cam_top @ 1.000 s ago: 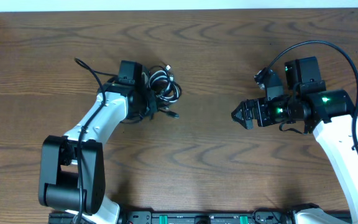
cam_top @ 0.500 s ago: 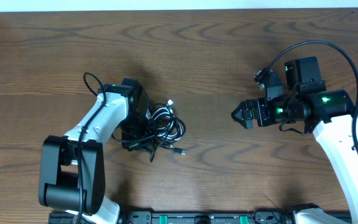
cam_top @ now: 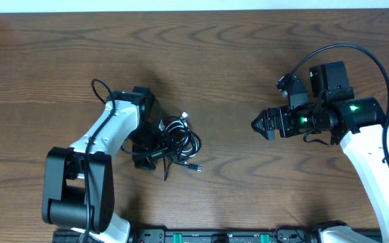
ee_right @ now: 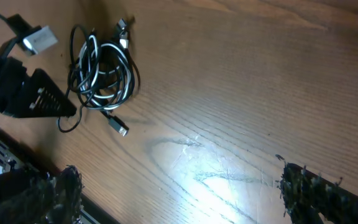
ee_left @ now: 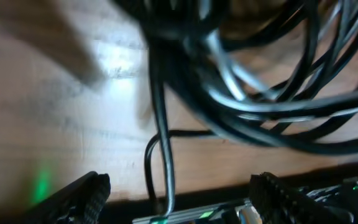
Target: Untangle cables
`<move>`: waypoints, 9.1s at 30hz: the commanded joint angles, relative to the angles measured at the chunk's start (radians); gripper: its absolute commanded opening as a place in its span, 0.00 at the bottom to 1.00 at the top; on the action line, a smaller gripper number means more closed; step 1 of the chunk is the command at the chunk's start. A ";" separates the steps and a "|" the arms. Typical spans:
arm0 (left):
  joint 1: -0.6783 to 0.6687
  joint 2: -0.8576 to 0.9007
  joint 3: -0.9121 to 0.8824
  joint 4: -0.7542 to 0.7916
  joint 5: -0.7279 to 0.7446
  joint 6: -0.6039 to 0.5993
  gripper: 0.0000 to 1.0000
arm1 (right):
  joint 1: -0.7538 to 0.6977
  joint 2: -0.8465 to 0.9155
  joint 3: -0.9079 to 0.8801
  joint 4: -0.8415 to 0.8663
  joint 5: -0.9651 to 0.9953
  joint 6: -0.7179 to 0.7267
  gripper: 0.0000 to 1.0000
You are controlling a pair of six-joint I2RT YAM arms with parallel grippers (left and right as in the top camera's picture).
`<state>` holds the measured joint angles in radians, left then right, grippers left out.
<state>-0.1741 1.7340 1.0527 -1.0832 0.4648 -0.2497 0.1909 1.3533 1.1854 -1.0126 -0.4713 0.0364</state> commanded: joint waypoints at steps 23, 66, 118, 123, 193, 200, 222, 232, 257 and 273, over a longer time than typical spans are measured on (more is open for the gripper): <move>-0.002 0.011 -0.009 0.420 -0.222 -0.175 0.97 | 0.003 0.005 0.017 -0.001 -0.001 -0.008 0.99; -0.003 0.011 -0.110 0.774 -0.275 -0.318 0.85 | 0.003 0.005 0.017 -0.001 -0.001 -0.008 0.99; -0.247 -0.263 -0.124 0.367 -0.355 -0.375 0.25 | 0.003 0.005 0.017 -0.001 -0.001 -0.008 0.99; -0.247 -0.259 -0.125 0.428 -0.529 -0.403 0.52 | 0.003 0.005 0.017 -0.001 -0.001 -0.008 0.99; -0.314 0.018 -0.166 0.802 -0.077 -0.443 0.08 | 0.003 0.005 0.017 -0.001 -0.001 -0.008 0.99; -0.314 -0.094 -0.163 0.793 -0.095 -0.439 0.08 | 0.003 0.005 0.017 -0.001 -0.001 -0.008 0.99; -0.317 -0.229 -0.163 0.608 -0.381 -0.376 0.28 | 0.003 0.005 0.017 -0.001 -0.001 -0.008 0.99; -0.310 -0.227 -0.104 0.498 -0.431 -0.350 0.90 | 0.003 0.005 0.017 -0.001 -0.001 -0.008 0.99; -0.108 -0.228 -0.097 0.316 -0.671 -0.343 0.98 | 0.003 0.005 0.017 -0.001 -0.001 -0.008 0.99; 0.261 -0.230 -0.100 0.292 -0.476 -0.349 0.98 | 0.003 0.005 0.017 -0.001 -0.001 -0.008 0.99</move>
<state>0.0734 1.5024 0.9543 -0.7841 -0.0254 -0.5953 0.1909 1.3533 1.1854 -1.0126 -0.4713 0.0364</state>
